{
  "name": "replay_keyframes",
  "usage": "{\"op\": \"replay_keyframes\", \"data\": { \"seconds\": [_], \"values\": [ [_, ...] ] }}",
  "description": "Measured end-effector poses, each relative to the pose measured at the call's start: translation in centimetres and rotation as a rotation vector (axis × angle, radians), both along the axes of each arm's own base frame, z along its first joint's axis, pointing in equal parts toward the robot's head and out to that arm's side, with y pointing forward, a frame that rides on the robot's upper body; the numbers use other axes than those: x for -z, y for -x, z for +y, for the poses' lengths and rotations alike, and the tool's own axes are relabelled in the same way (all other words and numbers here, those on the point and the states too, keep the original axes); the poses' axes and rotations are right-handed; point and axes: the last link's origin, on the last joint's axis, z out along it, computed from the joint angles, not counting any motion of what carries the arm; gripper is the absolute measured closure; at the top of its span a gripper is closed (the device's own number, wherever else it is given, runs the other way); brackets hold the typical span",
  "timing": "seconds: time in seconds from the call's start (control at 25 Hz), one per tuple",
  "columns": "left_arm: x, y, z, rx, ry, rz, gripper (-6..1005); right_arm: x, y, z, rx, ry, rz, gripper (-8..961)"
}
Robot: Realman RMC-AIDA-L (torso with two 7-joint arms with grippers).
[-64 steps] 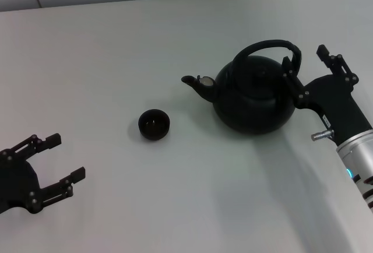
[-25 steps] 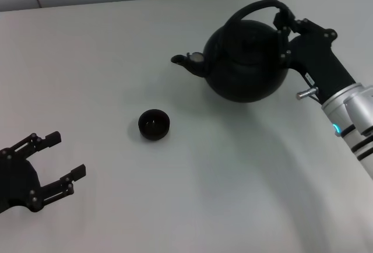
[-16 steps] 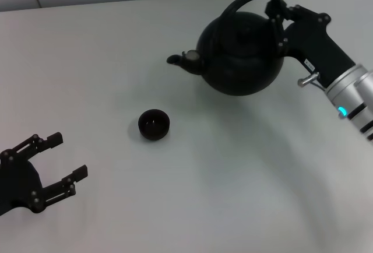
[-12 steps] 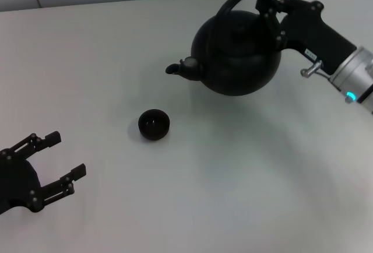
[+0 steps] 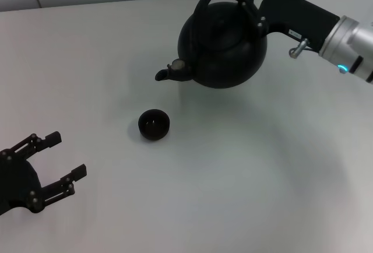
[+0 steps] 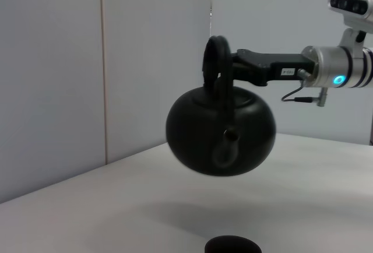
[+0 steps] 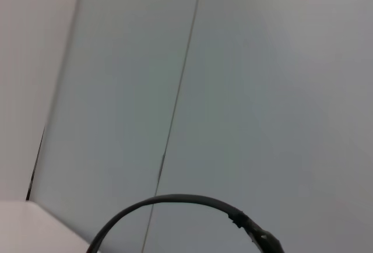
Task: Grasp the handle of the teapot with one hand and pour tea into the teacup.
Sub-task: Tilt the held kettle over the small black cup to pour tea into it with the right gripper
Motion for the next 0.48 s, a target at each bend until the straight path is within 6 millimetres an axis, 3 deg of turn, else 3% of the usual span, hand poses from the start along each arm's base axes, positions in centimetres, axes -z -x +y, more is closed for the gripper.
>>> {"op": "replay_keyframes", "data": {
  "seconds": [0.48],
  "values": [
    [0.01,-0.09,0.05,-0.001,-0.007,-0.007,191,0.97,0.56,-0.02,-0.090,-0.021,-0.127,871]
  ]
}}
